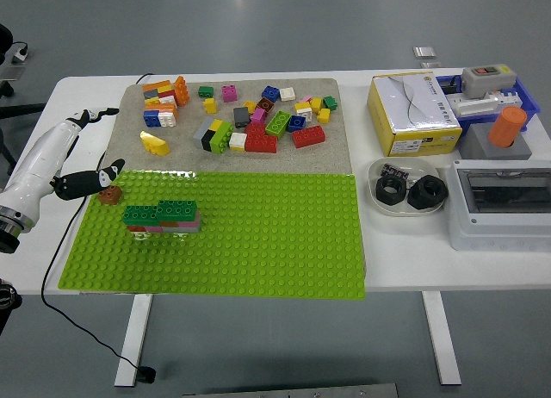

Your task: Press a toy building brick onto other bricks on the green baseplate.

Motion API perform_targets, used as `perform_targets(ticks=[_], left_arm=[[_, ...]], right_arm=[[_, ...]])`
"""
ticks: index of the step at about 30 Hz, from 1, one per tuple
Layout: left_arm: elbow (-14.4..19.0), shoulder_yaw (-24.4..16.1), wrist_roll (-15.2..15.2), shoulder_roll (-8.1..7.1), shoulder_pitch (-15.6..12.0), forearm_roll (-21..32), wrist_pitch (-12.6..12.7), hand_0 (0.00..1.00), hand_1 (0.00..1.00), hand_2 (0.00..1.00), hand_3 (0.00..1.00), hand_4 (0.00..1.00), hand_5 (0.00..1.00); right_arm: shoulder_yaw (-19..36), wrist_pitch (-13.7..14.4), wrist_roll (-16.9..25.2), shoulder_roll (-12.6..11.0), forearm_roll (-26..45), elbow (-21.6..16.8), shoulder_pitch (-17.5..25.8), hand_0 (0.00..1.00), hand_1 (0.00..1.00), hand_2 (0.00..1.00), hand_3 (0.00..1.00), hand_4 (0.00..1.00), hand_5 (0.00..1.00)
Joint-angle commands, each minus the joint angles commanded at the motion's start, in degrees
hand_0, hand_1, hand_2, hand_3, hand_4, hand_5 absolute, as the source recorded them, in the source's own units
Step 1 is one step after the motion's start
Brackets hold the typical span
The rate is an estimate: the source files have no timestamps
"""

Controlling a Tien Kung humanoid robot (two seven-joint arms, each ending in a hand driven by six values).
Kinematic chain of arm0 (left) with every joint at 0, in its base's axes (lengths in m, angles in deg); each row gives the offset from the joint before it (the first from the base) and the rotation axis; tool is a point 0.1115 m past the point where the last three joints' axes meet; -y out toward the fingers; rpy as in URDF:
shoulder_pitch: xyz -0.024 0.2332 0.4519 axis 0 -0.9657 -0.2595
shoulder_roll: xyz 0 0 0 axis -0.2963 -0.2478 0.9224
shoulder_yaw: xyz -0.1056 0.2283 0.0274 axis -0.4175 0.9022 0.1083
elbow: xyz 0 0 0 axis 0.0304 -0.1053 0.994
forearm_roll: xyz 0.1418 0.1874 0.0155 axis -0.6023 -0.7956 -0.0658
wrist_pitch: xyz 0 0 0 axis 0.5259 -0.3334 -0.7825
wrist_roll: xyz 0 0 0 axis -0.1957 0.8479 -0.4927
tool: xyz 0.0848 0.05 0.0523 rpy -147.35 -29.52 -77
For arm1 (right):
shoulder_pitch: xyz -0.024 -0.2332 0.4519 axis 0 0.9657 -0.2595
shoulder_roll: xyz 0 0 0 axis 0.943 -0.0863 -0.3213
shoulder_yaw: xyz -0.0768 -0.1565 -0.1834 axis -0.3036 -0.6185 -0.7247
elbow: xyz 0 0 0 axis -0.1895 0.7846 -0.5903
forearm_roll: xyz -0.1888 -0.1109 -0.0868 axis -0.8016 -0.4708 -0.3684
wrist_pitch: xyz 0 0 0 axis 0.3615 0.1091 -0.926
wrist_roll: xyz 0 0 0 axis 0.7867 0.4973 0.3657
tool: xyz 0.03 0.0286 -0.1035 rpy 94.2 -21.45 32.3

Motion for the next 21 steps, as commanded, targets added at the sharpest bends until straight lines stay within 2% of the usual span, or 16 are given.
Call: perform_targets(ticks=[5, 6, 11, 12, 17, 18, 21], left_arm=[[0.32, 0.6, 1.56, 0.38, -0.35, 0.86, 2.46, 0.94, 0.924, 0.919, 0.88, 0.916, 0.002], [0.31, 0.89, 2.02, 0.54, -0.45, 1.17, 3.27, 0.957, 0.958, 0.952, 0.673, 0.825, 0.002], [0.27, 2.32, 4.41, 1.37, -1.01, 2.49, 7.3, 0.957, 0.958, 0.952, 0.673, 0.825, 0.002], [0.26, 2.56, 4.83, 1.4, -1.1, 2.65, 7.94, 0.964, 0.962, 0.95, 0.576, 0.64, 0.002], [0.19, 2.75, 5.63, 0.81, -1.44, 2.49, 9.46, 0.964, 0.962, 0.95, 0.576, 0.64, 0.002], [0.17, 2.67, 5.59, 0.68, -1.5, 2.28, 9.59, 0.967, 0.965, 0.952, 0.585, 0.552, 0.002], [0.03, 2.33, 5.29, 0.59, -1.67, 1.6, 9.86, 0.967, 0.965, 0.952, 0.585, 0.552, 0.002]], right_arm=[[0.26, 0.48, 0.18, 0.29, -0.17, 0.0, -0.08, 0.678, 0.653, 0.679, 0.895, 0.625, 0.998], [0.32, 0.56, 0.29, 0.32, -0.11, 0.0, -0.1, 0.673, 0.653, 0.672, 0.885, 0.629, 0.998], [0.68, 1.22, 1.39, 0.35, 0.71, 0.0, -0.28, 0.673, 0.653, 0.672, 0.885, 0.629, 0.998], [0.75, 1.4, 1.75, 0.31, 1.07, 0.0, -0.3, 0.668, 0.652, 0.663, 0.882, 0.628, 0.998], [0.44, 2.05, 2.82, 0.2, 3.23, 0.0, -0.37, 0.668, 0.652, 0.663, 0.882, 0.628, 0.998], [0.42, 2.04, 2.77, 0.21, 3.45, 0.0, -0.34, 0.666, 0.652, 0.691, 0.919, 0.619, 0.998], [0.49, 1.81, 2.44, 0.27, 3.67, 0.0, -0.16, 0.666, 0.652, 0.691, 0.919, 0.619, 0.998]])
